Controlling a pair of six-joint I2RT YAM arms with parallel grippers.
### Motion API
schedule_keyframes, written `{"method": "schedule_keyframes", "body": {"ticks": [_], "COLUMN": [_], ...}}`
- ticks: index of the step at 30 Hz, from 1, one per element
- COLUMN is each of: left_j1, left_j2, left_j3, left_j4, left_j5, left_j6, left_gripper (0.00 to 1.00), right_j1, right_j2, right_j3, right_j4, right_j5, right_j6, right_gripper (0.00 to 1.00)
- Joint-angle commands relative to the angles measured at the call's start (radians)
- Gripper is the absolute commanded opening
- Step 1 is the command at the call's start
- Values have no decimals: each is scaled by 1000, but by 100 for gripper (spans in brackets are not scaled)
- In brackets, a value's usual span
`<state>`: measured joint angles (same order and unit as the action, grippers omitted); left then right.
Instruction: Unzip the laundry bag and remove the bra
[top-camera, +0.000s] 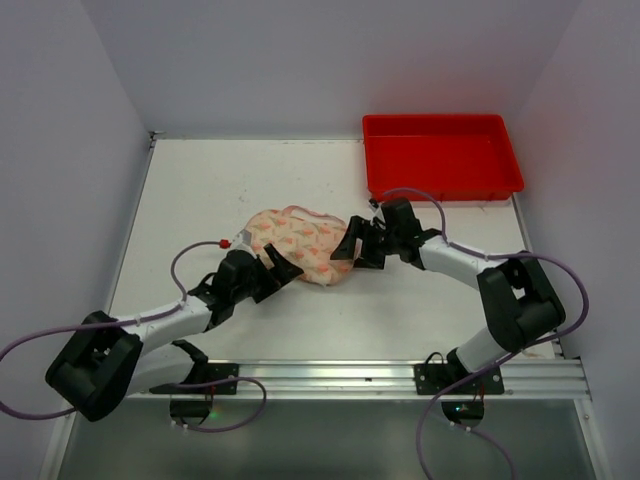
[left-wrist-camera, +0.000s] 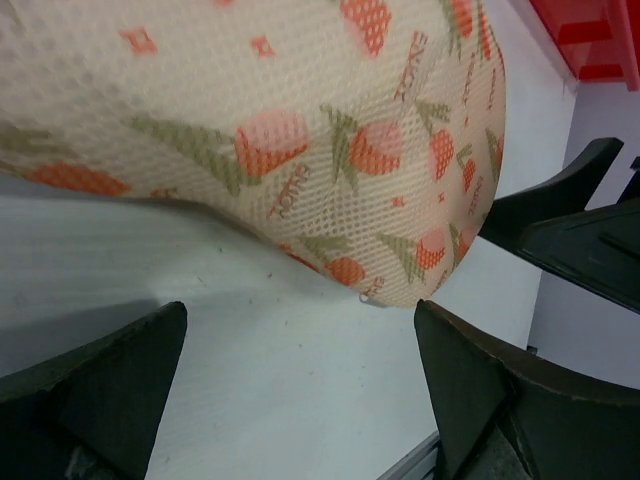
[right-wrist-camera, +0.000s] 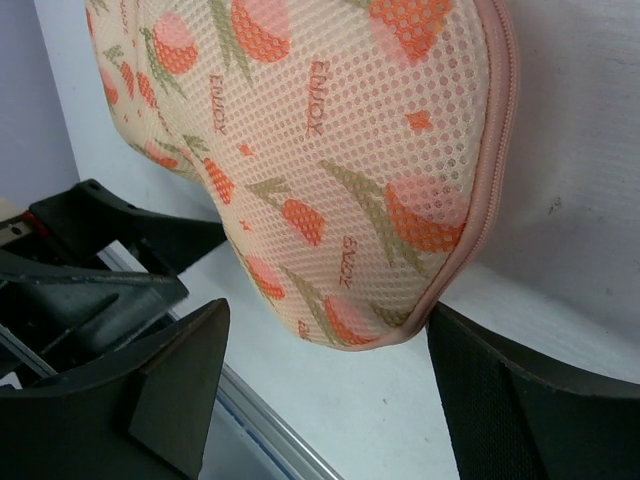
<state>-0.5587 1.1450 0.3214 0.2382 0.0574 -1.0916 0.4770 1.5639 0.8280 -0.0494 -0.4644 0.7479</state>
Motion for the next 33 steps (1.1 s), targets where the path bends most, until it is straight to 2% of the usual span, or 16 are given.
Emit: {"method": "schedule_keyframes", "body": {"ticks": [1, 9, 12, 15, 16, 21, 22, 24, 25, 26, 28, 30, 33], "left_j1": [-72, -152, -153, -158, -162, -164, -164, -164, -164, -164, -164, -164, -164], "left_j2": [30, 215, 294, 335, 341, 366, 366, 361, 357, 352, 328, 297, 263], "left_j3": [-8, -45, -35, -24, -24, -15, -10, 7, 10, 16, 30, 53, 91], "left_j4": [203, 403, 444, 484, 495, 572, 573, 566, 558, 547, 514, 452, 363], "left_j5": [-28, -243, -251, -261, -268, -278, -277, -277, -277, -277, -278, -286, -292], "left_j6": [-155, -269, -292, -294, -291, -283, -277, -275, -284, -289, -301, -309, -341], "left_gripper": [100, 100, 97, 88, 81, 56, 40, 26, 13, 7, 0, 0, 0], "right_j1": [5, 6, 5, 8, 9, 44, 49, 72, 81, 101, 124, 162, 216], "right_j2": [-34, -62, -83, -128, -137, -212, -223, -251, -254, -255, -254, -252, -266], "right_j3": [-15, -43, -53, -85, -90, -133, -153, -167, -174, -176, -179, -176, -173], "right_j4": [43, 65, 63, 85, 92, 118, 131, 154, 170, 174, 177, 157, 126], "right_j5": [-14, -16, -14, 10, 15, 67, 72, 101, 112, 124, 170, 229, 337], "right_j6": [15, 5, -12, -28, -38, -74, -87, -97, -110, -113, -116, -105, -96], "right_gripper": [81, 81, 82, 83, 84, 83, 83, 81, 79, 78, 74, 71, 60]}}
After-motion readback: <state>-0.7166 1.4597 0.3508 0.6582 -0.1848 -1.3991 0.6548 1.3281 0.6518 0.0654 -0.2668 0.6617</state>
